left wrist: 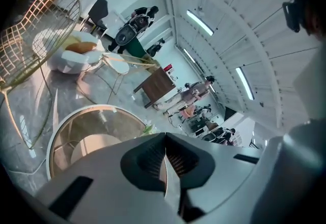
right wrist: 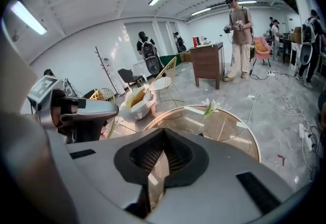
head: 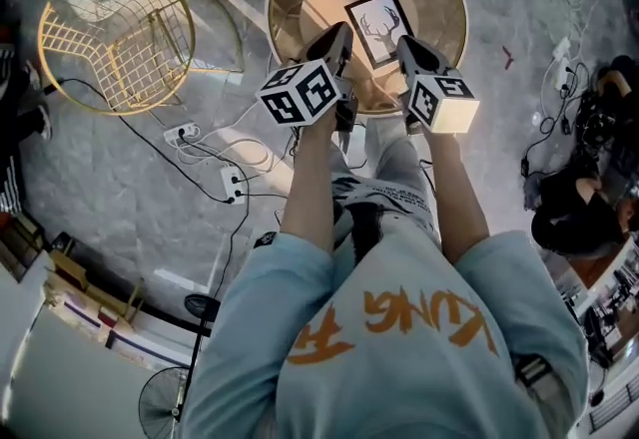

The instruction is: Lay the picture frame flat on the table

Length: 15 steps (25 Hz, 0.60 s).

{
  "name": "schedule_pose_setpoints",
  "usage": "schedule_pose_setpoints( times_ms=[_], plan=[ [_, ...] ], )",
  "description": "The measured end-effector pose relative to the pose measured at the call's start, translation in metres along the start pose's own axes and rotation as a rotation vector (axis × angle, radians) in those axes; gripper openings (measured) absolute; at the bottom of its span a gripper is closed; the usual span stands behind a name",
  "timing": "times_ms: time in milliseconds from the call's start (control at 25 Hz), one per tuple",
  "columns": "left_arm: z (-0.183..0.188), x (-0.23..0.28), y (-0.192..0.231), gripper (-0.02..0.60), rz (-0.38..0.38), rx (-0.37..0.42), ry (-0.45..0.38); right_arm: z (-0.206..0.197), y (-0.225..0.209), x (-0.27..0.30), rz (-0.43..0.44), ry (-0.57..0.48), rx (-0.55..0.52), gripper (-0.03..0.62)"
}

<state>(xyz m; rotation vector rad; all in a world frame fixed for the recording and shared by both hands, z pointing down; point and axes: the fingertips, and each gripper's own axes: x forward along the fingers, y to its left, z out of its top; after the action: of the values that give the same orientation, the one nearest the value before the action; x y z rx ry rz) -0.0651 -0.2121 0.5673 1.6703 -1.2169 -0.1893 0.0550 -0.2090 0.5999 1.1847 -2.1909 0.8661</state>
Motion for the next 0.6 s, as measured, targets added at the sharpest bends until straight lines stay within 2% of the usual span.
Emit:
schedule_pose_setpoints(
  times_ms=[120,240,440,600],
  plan=[
    [0.012,-0.008,-0.023,0.021,-0.009,0.070,-0.019,0.012,-0.001,-0.015,-0.031,-0.048,0.065,-0.002],
    [0.035,-0.003,-0.048,0.021,-0.065,0.155,-0.034,0.036,-0.012,-0.025,-0.064,-0.110,0.116,-0.002],
    [0.090,0.010,-0.080,0.021,-0.082,0.352,-0.096,0.104,-0.017,-0.032,-0.089,-0.219,0.013,-0.002],
    [0.111,0.007,-0.103,0.021,-0.070,0.466,-0.142,0.144,-0.002,-0.051,-0.114,-0.278,-0.091,-0.003]
  ],
)
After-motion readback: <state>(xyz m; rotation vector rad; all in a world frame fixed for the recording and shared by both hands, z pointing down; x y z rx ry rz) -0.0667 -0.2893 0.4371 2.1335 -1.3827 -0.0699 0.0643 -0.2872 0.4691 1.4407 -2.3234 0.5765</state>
